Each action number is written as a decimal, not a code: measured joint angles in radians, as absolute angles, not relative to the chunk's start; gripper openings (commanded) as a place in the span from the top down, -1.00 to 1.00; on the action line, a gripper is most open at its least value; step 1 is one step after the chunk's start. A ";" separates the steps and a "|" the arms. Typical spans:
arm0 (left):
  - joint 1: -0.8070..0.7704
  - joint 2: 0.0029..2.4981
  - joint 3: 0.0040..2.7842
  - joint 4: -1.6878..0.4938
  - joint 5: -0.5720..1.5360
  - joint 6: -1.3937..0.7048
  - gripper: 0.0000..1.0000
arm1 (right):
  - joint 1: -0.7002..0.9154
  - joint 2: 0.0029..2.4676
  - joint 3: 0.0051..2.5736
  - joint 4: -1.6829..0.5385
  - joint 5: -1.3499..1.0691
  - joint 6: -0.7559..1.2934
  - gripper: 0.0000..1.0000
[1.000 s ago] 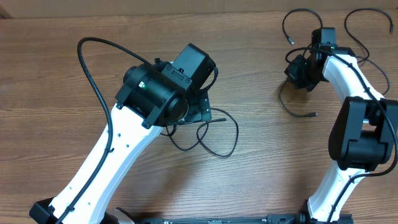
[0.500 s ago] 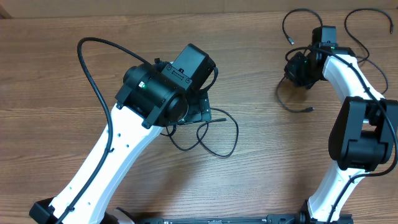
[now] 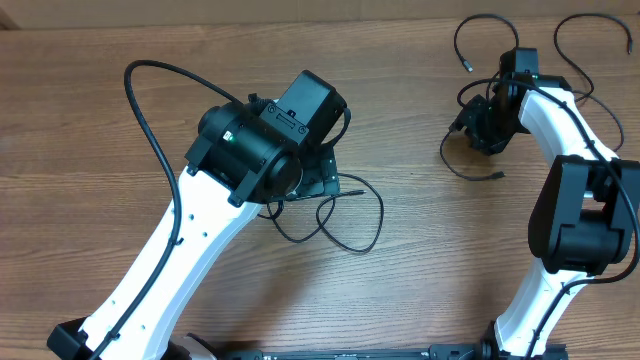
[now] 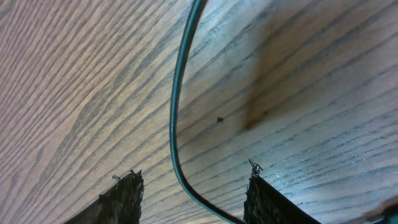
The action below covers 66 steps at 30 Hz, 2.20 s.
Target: Untangle cables
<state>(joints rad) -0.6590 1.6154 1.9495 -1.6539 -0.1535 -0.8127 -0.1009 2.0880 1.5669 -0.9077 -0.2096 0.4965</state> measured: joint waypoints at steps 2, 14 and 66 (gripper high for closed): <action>-0.659 1.615 1.950 -1.658 -0.154 -0.813 -0.99 | -0.101 2.088 1.567 -0.911 -0.209 0.497 -0.12; -0.659 1.615 1.950 -1.665 -0.154 -0.813 -0.99 | 0.020 2.088 1.480 -0.840 -0.050 0.493 -0.03; -0.659 1.615 1.950 -1.663 -0.162 -0.813 -0.99 | 0.106 2.043 1.452 -0.952 0.110 0.460 0.93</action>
